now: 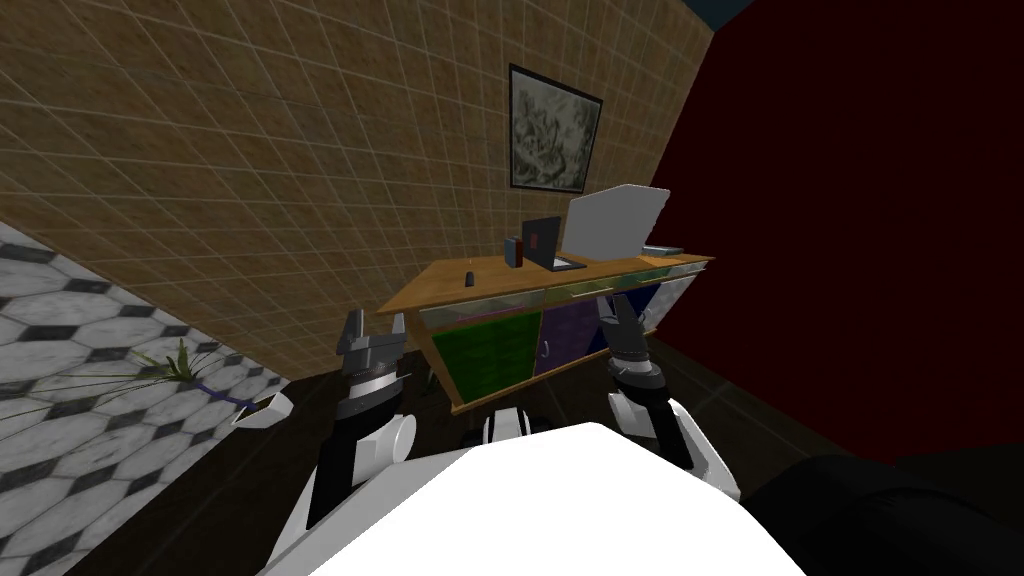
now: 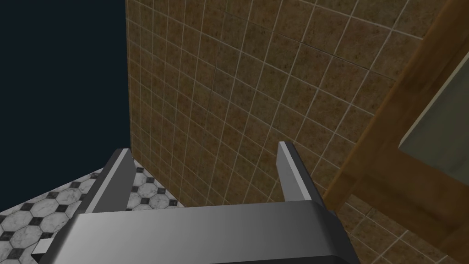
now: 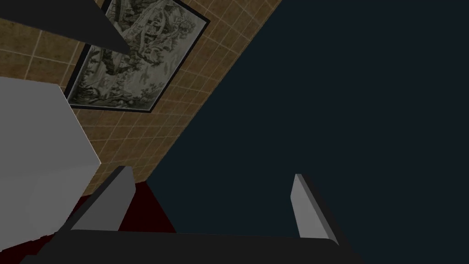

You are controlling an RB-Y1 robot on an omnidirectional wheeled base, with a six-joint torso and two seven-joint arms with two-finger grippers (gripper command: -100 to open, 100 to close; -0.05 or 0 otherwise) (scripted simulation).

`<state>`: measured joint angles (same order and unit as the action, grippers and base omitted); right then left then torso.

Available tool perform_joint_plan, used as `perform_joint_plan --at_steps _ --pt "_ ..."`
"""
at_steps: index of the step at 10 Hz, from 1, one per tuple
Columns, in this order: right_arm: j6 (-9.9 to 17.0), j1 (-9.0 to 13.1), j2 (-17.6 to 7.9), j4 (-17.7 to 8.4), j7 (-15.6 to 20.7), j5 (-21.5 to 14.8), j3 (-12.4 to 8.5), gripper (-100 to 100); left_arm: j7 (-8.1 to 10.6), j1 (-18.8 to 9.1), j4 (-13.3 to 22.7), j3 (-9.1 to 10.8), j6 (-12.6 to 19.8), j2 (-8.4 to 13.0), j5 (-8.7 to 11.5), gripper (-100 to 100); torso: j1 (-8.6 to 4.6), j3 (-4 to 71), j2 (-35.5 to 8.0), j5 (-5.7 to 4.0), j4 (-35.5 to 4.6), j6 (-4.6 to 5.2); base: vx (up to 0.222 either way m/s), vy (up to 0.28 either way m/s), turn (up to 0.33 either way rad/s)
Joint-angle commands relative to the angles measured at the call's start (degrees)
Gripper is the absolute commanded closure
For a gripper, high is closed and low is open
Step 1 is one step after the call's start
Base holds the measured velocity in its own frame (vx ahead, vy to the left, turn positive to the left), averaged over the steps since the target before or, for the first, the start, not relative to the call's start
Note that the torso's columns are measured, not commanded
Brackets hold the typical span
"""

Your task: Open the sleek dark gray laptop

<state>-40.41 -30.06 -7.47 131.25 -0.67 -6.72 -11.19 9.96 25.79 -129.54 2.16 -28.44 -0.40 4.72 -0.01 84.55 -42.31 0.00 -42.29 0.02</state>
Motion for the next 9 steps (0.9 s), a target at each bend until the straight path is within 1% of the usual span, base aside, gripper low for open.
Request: perform_joint_plan --at_steps 1,2,3,4,5,6,7,8,9 --pt "-0.87 -0.47 -0.66 0.27 1.11 -2.75 -4.39 -100 0.0 -0.01 0.0 -0.01 0.0 0.0 0.0 0 0.02 0.0 -0.01 0.0 0.0 -0.04 -0.021 0.001 0.118" --pt "-1.81 -0.94 -1.21 0.43 2.14 -5.32 -6.16 -100 0.0 0.0 0.0 0.0 0.0 0.0 0.0 0 0.0 0.01 0.02 0.0 0.01 -0.01 -0.022 -0.002 0.207" --pt "-1.81 -0.94 -1.21 0.43 2.14 -5.35 -7.8 -100 0.0 -0.01 0.0 0.0 0.0 0.0 0.0 0 -0.01 0.02 0.03 0.0 0.01 -0.04 -0.019 -0.004 0.108" --pt "-2.81 -1.46 -1.76 0.6 3.22 -7.84 -9.55 -100 0.0 0.0 0.0 0.0 0.0 0.0 0.0 0 -0.02 0.02 0.04 -0.01 0.01 0.0 -0.025 0.001 0.258" --pt "-2.81 -1.46 -1.76 0.6 3.22 -8.11 -11.31 -100 0.0 -0.01 0.0 0.0 0.0 0.0 0.0 0 0.02 0.02 0.02 0.0 0.01 -0.05 -0.02 -0.001 0.091" --pt "-2.81 -1.46 -1.76 0.6 3.22 -8.11 -12.05 -100 0.0 0.0 0.0 0.0 0.0 0.0 0.0 0 0.0 0.02 0.03 0.0 0.01 0.02 -0.009 0.002 -0.042" --pt "-3.85 -2.02 -2.33 0.8 4.35 -10.85 -14.23 -100 0.0 0.01 0.0 0.0 0.0 0.0 0.0 0 0.01 0.03 0.05 0.0 0.02 0.0 -0.018 0.005 0.192" --pt "-3.85 -2.02 -2.33 0.8 4.35 -11.03 -15.86 -100 0.0 -0.01 0.0 0.0 0.0 0.0 0.0 0 0.03 0.02 0.03 0.01 0.01 -0.06 -0.018 0.002 0.177" --pt "-4.92 -2.62 -2.92 1.0 5.52 -13.47 -17.54 -100 0.0 0.0 0.0 0.0 0.0 0.0 0.0 0 0.01 0.02 0.02 0.0 0.01 -0.02 -0.02 0.005 0.238"
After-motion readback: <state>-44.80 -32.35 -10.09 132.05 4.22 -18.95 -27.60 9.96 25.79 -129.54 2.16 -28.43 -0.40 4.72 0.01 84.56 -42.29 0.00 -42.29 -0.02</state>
